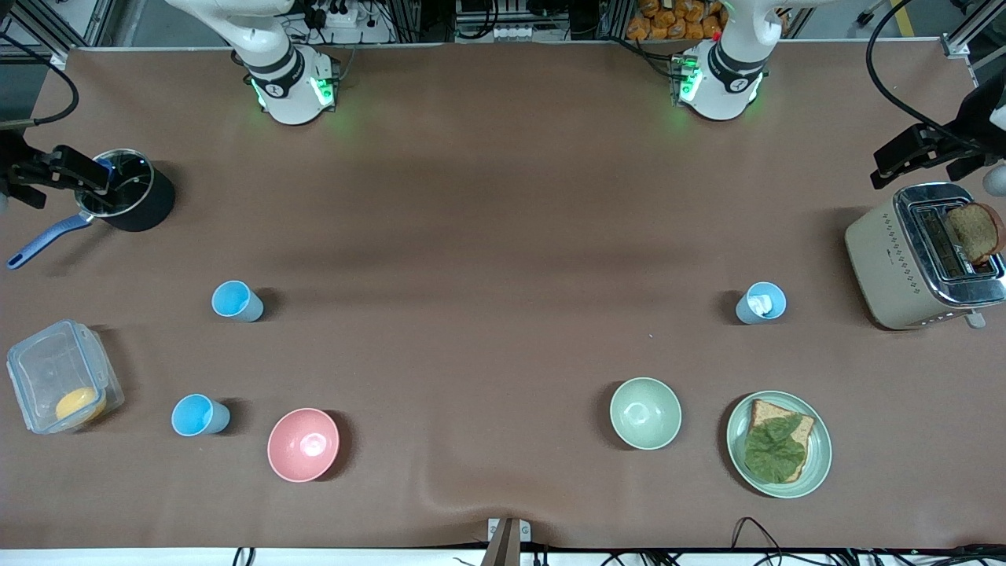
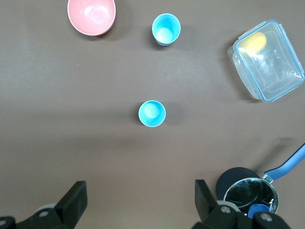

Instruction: Stack blue cups with both arms

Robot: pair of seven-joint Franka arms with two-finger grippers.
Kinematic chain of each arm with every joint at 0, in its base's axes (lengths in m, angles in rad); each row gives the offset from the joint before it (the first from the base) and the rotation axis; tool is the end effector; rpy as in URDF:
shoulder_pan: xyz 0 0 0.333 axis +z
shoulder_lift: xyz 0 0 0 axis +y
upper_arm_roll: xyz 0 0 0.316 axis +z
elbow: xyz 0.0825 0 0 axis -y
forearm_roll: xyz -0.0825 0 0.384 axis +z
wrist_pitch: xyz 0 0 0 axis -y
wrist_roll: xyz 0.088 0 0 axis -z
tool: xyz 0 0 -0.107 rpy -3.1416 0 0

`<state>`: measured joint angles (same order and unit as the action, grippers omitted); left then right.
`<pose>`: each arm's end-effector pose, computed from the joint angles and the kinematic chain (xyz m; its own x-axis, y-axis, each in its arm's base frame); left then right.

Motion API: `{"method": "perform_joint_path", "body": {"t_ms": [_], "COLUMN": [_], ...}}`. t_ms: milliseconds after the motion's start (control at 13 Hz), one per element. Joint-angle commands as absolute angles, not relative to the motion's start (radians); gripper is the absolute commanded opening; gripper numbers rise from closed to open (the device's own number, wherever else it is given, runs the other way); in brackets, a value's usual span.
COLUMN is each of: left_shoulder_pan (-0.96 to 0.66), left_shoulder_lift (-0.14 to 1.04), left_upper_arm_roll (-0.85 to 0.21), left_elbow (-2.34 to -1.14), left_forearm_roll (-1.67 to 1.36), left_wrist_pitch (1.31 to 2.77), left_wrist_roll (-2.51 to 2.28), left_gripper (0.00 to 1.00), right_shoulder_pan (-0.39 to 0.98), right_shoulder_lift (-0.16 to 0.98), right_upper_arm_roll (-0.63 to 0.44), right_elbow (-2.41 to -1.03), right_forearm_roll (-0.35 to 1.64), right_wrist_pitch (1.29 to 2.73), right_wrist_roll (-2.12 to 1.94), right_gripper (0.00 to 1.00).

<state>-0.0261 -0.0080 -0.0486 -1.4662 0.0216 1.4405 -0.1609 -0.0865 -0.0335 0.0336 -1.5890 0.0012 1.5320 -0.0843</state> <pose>0.5370 -0.0378 0.6663 0.9959 0.0889 -0.0139 0.0885 -0.9958 -0.0244 0.5393 -0.0281 0.6309 0.9992 0.0314 -0.0234 0.0314 -0.9995 -0.0020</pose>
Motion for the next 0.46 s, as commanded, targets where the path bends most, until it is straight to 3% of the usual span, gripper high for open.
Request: {"method": "perform_joint_path", "body": {"t_ms": [0,385], "left_shoulder_pan": [-0.025,-0.023], "left_shoulder_lift": [-0.008,0.072], "left_upper_arm_roll": [-0.044,-0.044], "left_elbow": [-1.462,-1.492], "left_forearm_roll": [0.018,0.045], "left_wrist_pitch": [1.447,1.436], "left_wrist_roll": [-0.150,-0.143], "left_gripper": [1.00,1.00], "right_shoulder_pan": [-0.092,-0.094], "right_shoulder_lift": [-0.057,-0.041], "right_upper_arm_roll": [0.037,0.037], "right_elbow": [-1.609,-1.589], "right_forearm_roll": [0.012,-0.001], "right_wrist_pitch": [1.534,1.531], "right_wrist_roll": [-0.087,-0.097], "right_gripper": [1.00,1.00]}}
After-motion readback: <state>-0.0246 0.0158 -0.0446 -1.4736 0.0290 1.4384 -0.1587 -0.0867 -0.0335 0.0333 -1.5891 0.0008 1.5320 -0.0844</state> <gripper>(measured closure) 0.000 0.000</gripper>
